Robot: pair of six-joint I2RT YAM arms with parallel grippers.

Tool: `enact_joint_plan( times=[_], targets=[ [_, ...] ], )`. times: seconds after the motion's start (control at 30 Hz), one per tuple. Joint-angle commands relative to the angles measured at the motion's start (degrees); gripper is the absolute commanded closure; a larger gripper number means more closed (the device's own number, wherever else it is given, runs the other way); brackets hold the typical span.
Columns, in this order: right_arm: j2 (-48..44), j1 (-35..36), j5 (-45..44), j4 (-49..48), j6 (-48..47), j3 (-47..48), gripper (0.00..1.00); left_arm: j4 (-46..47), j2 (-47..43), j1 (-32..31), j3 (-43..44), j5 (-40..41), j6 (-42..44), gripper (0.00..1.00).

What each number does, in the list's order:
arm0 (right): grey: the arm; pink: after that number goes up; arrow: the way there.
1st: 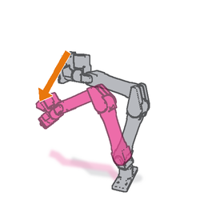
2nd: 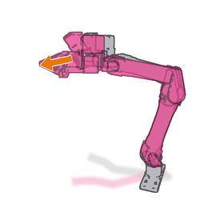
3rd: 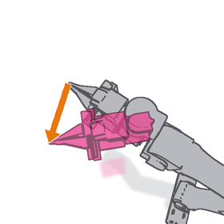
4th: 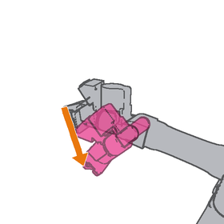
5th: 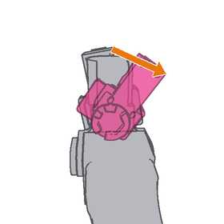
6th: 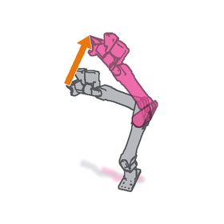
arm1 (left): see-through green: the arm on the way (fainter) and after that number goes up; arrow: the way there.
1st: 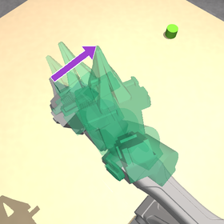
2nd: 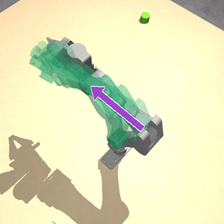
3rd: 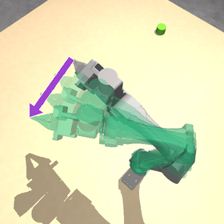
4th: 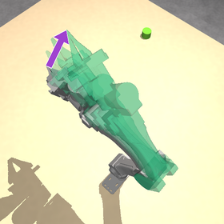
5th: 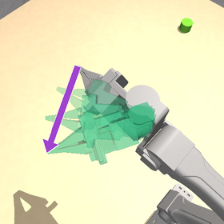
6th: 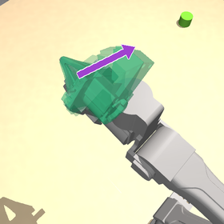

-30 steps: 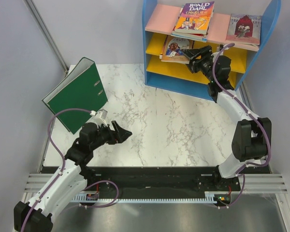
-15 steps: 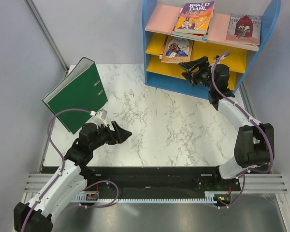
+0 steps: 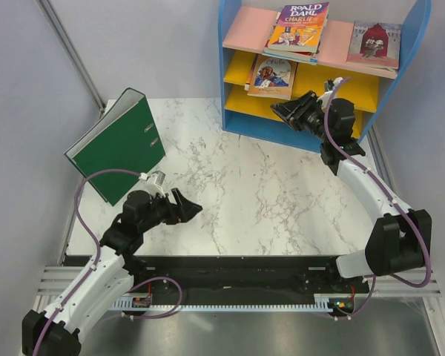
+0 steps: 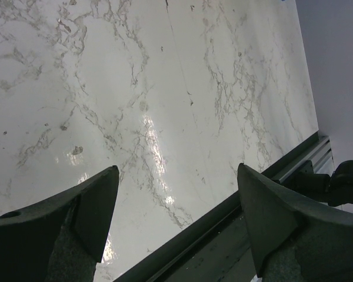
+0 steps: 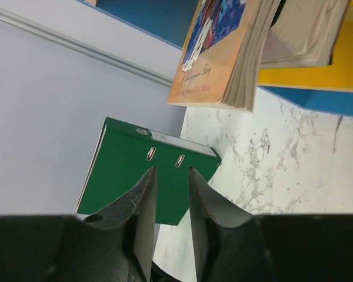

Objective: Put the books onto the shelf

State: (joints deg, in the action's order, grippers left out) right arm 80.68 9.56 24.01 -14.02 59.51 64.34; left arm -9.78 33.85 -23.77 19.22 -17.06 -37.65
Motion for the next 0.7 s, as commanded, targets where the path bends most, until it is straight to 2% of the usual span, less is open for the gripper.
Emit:
enact_joint_plan(
  times=[0.0, 0.1, 0.43, 0.67],
  targets=[
    [2.9, 3.3, 0.4, 0.1, -3.0, 4.6, 0.75, 0.9, -0.7, -0.1, -0.3, -1.0, -1.0, 0.12],
    [5.6, 5.6, -1.2, 2.8, -5.0, 8.1, 0.85, 0.7, -1.1, -0.1, -0.5, -1.3, -1.1, 0.12],
    [12.1, 10.0, -9.3, 9.8, -9.4, 15.5, 0.92, 0.2, -2.5, -0.2, -0.9, -1.1, -1.2, 0.12],
    [14.3, 10.8, -15.1, 11.2, -11.2, 19.5, 0.94, -0.3, -3.1, -0.1, -1.2, -1.0, -1.2, 0.12]
  ],
)
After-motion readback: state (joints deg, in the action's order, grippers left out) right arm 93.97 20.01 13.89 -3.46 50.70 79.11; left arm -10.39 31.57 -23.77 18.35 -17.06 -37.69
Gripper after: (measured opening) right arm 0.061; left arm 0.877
